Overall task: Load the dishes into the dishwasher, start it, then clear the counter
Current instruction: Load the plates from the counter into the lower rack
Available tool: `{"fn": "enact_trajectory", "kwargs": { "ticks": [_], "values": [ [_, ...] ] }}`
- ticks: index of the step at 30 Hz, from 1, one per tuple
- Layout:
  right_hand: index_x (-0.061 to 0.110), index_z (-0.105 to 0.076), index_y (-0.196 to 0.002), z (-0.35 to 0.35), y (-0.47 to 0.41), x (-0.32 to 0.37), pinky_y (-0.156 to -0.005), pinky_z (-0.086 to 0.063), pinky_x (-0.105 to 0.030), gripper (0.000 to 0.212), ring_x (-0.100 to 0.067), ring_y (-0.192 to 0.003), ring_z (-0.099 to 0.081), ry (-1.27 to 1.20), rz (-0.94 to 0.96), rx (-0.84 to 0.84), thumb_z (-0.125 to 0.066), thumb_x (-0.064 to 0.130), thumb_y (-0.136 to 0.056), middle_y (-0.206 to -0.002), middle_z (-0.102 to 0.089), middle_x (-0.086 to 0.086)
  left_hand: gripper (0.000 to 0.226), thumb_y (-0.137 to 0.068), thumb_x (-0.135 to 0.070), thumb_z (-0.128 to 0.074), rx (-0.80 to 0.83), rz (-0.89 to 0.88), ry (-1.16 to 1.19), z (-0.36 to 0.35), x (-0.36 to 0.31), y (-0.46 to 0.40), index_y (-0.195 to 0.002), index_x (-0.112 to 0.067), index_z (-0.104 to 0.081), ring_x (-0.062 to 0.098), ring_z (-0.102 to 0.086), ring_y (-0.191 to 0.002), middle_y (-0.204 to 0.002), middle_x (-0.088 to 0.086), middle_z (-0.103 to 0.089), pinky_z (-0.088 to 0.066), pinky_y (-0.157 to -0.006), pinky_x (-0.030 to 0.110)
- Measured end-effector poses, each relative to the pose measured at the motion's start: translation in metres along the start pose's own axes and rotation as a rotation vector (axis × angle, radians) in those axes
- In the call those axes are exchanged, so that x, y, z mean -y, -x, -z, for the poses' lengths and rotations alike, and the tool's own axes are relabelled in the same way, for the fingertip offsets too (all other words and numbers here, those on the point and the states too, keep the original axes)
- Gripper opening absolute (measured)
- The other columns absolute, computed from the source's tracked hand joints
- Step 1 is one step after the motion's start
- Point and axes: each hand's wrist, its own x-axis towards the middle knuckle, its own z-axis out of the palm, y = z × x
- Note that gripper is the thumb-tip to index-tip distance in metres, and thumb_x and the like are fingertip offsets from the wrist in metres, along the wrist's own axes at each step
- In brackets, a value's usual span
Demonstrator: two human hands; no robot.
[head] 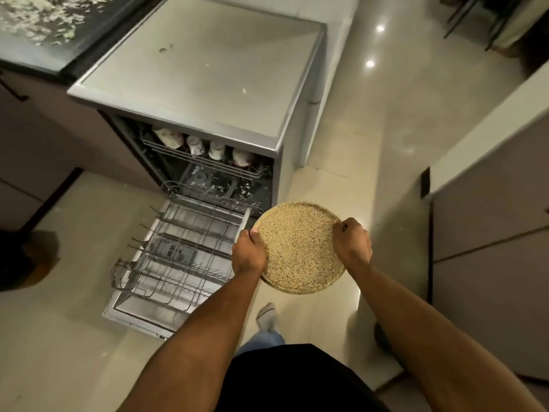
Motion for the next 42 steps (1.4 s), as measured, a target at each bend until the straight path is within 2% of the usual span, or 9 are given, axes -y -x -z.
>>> {"fn": "enact_trajectory", "kwargs": {
  "ticks": [6, 10, 17, 21, 24, 28, 32, 37, 42],
  "values": [
    [0.009, -0.059, -0.101, -0.042, -0.045, 0.084, -0.070, -0.043, -0.034, 0.030, -0.032, -0.083, -0.055, 0.100, 0.188, 0.120, -0.042, 0.034, -0.098, -0.098, -0.065, -0.013, 0.037, -0.103, -0.041, -0.033, -0.081, 0.181, 0.089, 0.026, 0.012, -0.064, -0.101, -0.011, -0.054, 0.029, -0.064, -0.081, -0.088, 0.010, -0.065, -0.055, -0.073, 0.040],
    [0.008, -0.060, -0.105, -0.077, -0.066, 0.126, -0.077, -0.048, -0.038, 0.032, -0.037, -0.093, -0.060, 0.170, 0.320, 0.207, -0.043, 0.034, -0.099, -0.105, -0.066, -0.017, 0.037, -0.103, -0.041, -0.033, -0.142, 0.307, 0.190, 0.038, 0.024, -0.084, -0.103, -0.011, -0.054, 0.029, -0.066, -0.072, -0.080, 0.009, -0.063, -0.059, -0.068, 0.047],
    [0.010, -0.063, -0.110, -0.134, -0.104, 0.178, -0.076, -0.043, -0.033, 0.032, -0.038, -0.099, -0.062, 0.284, 0.453, 0.401, -0.044, 0.033, -0.101, -0.113, -0.065, -0.018, 0.038, -0.106, -0.034, -0.031, -0.264, 0.509, 0.211, 0.045, 0.037, -0.116, -0.114, -0.007, -0.055, 0.017, -0.055, -0.066, -0.080, 0.005, -0.058, -0.040, -0.052, 0.026],
    [0.015, -0.062, -0.112, -0.162, -0.126, 0.198, -0.084, -0.043, -0.036, 0.029, -0.034, -0.106, -0.059, 0.348, 0.456, 0.509, -0.043, 0.034, -0.101, -0.115, -0.063, -0.012, 0.039, -0.105, -0.034, -0.033, -0.321, 0.637, 0.247, 0.032, 0.045, -0.132, -0.109, -0.004, -0.057, 0.024, -0.057, -0.071, -0.084, 0.010, -0.062, -0.041, -0.061, 0.028],
    [0.018, -0.063, -0.106, -0.188, -0.141, 0.200, -0.082, -0.044, -0.038, 0.027, -0.033, -0.107, -0.058, 0.390, 0.472, 0.536, -0.043, 0.034, -0.097, -0.113, -0.063, -0.012, 0.038, -0.105, -0.032, -0.034, -0.314, 0.723, 0.262, 0.022, 0.053, -0.145, -0.105, -0.003, -0.058, 0.021, -0.056, -0.065, -0.075, 0.006, -0.057, -0.041, -0.053, 0.027],
    [0.011, -0.065, -0.113, -0.221, -0.155, 0.194, -0.081, -0.043, -0.035, 0.031, -0.035, -0.107, -0.060, 0.415, 0.397, 0.566, -0.044, 0.027, -0.095, -0.114, -0.064, -0.016, 0.032, -0.104, -0.031, -0.038, -0.291, 0.792, 0.294, 0.011, 0.075, -0.165, -0.104, -0.010, -0.062, 0.024, -0.062, -0.077, -0.096, 0.010, -0.069, -0.045, -0.064, 0.028],
    [0.010, -0.068, -0.109, -0.255, -0.169, 0.179, -0.080, -0.048, -0.034, 0.030, -0.035, -0.097, -0.064, 0.394, 0.304, 0.585, -0.047, 0.024, -0.094, -0.108, -0.068, -0.018, 0.035, -0.104, -0.032, -0.040, -0.197, 0.852, 0.278, 0.000, 0.102, -0.191, -0.107, -0.007, -0.064, 0.014, -0.052, -0.062, -0.080, 0.003, -0.063, -0.038, -0.053, 0.024],
    [0.009, -0.070, -0.103, -0.297, -0.188, 0.167, -0.067, -0.043, -0.029, 0.025, -0.025, -0.081, -0.061, 0.333, 0.208, 0.542, -0.051, 0.021, -0.092, -0.095, -0.068, -0.011, 0.037, -0.104, -0.030, -0.040, -0.099, 0.911, 0.320, -0.023, 0.140, -0.227, -0.118, -0.004, -0.062, 0.031, -0.060, -0.109, -0.120, 0.016, -0.064, -0.045, -0.083, 0.032],
    [0.009, -0.070, -0.104, -0.339, -0.206, 0.166, -0.072, -0.046, -0.032, 0.023, -0.025, -0.083, -0.060, 0.338, 0.218, 0.506, -0.053, 0.017, -0.092, -0.093, -0.064, -0.009, 0.038, -0.102, -0.026, -0.043, -0.089, 0.941, 0.395, -0.046, 0.175, -0.260, -0.119, 0.002, -0.062, 0.036, -0.056, -0.117, -0.127, 0.023, -0.060, -0.044, -0.095, 0.035]
  ]
}}
